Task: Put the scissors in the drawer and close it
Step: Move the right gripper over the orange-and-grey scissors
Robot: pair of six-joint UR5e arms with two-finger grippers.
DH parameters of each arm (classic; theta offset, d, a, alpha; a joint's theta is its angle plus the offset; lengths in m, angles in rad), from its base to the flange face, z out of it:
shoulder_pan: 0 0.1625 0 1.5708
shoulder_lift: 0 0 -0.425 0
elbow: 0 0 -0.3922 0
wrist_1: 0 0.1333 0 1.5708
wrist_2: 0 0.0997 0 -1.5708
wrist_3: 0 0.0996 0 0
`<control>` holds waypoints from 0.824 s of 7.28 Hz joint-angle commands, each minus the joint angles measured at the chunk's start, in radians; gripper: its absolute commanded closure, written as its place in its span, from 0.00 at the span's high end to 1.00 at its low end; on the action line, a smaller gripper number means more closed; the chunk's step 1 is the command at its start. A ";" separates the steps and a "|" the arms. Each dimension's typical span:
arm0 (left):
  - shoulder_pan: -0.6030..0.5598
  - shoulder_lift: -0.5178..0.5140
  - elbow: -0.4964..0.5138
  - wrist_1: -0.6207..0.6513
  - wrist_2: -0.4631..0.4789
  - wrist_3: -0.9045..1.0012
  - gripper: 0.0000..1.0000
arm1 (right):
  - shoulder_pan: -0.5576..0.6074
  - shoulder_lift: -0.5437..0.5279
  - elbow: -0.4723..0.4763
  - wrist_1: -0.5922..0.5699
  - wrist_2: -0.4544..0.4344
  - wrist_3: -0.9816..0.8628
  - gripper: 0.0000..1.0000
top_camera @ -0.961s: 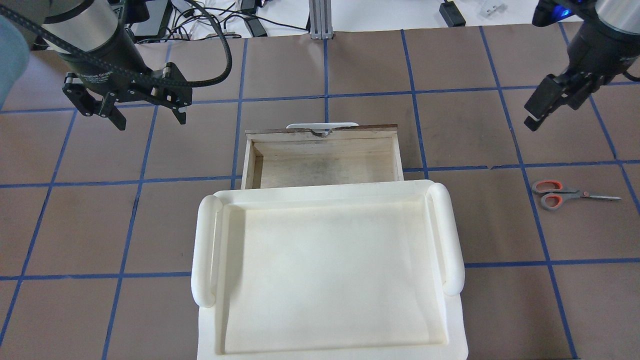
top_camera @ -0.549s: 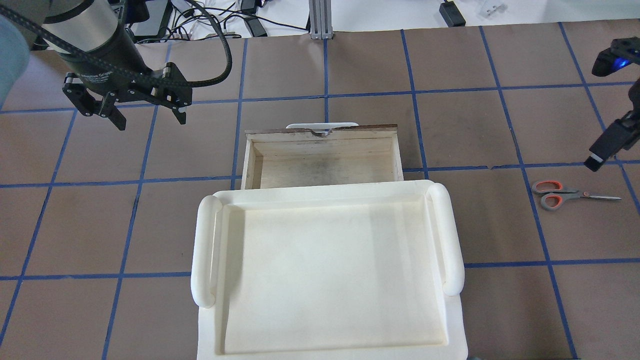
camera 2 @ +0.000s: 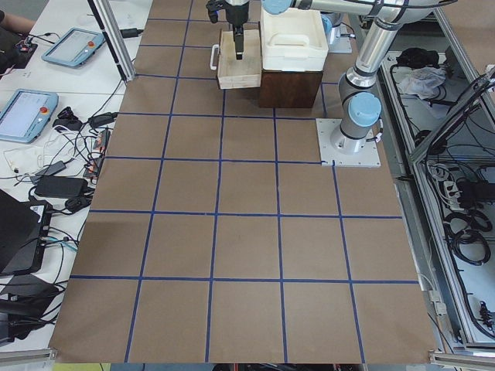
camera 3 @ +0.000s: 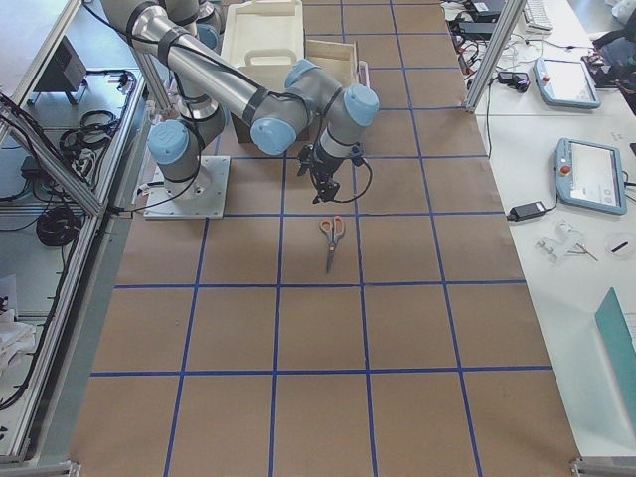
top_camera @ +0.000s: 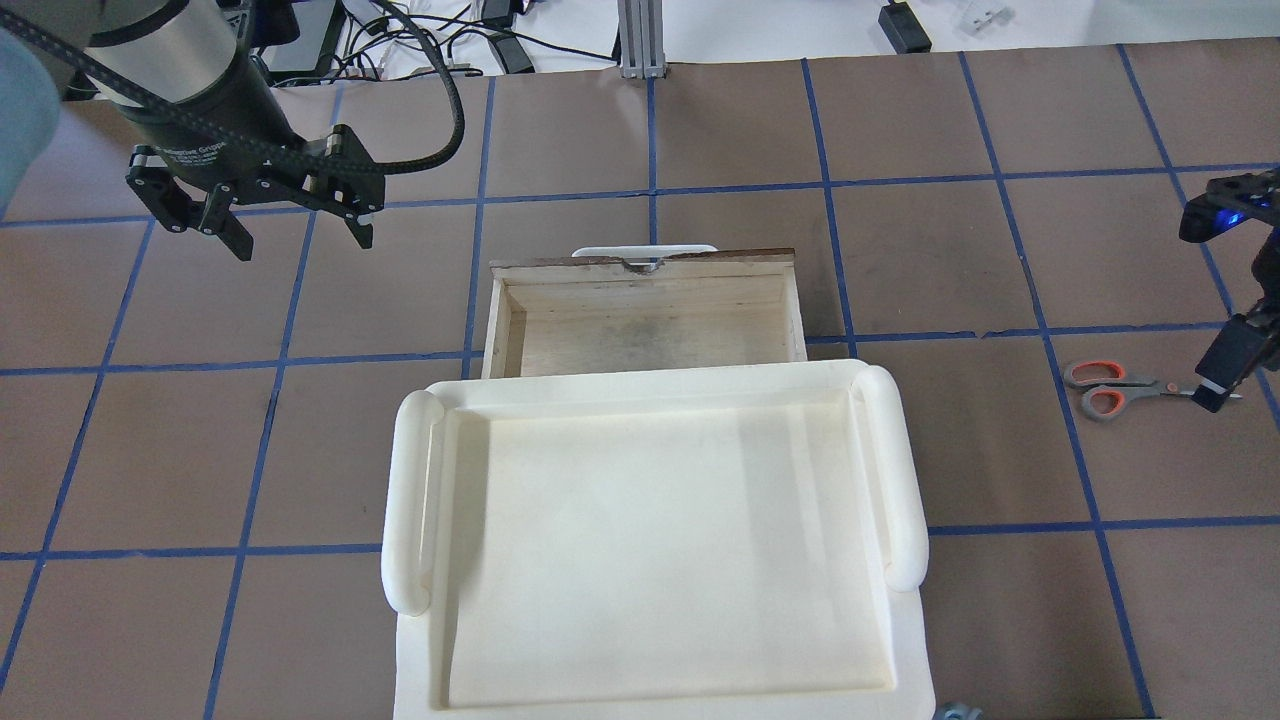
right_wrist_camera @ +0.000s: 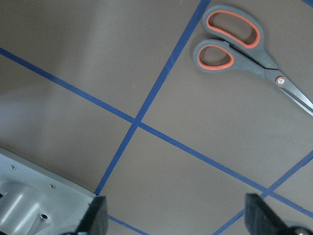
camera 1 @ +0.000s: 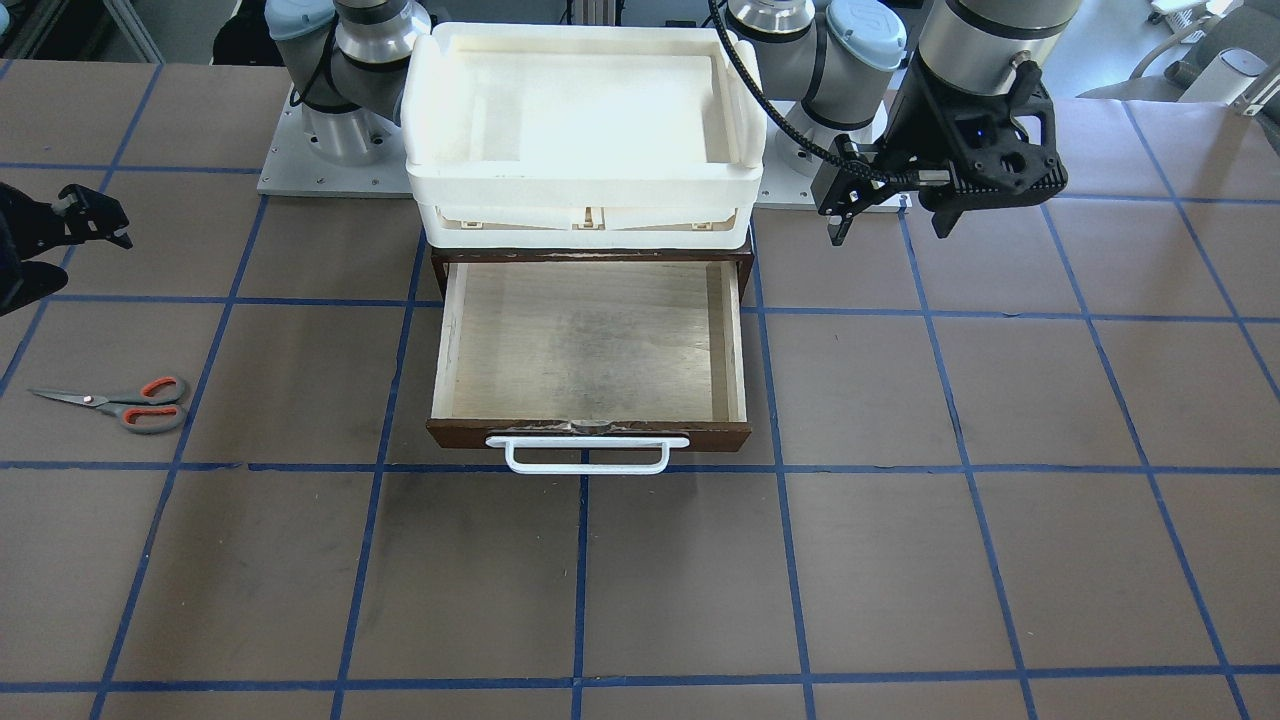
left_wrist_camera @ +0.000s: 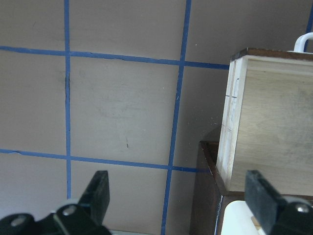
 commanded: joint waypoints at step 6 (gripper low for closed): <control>0.000 -0.002 0.000 0.001 -0.002 -0.001 1.00 | -0.129 0.113 0.203 -0.637 0.146 -0.741 1.00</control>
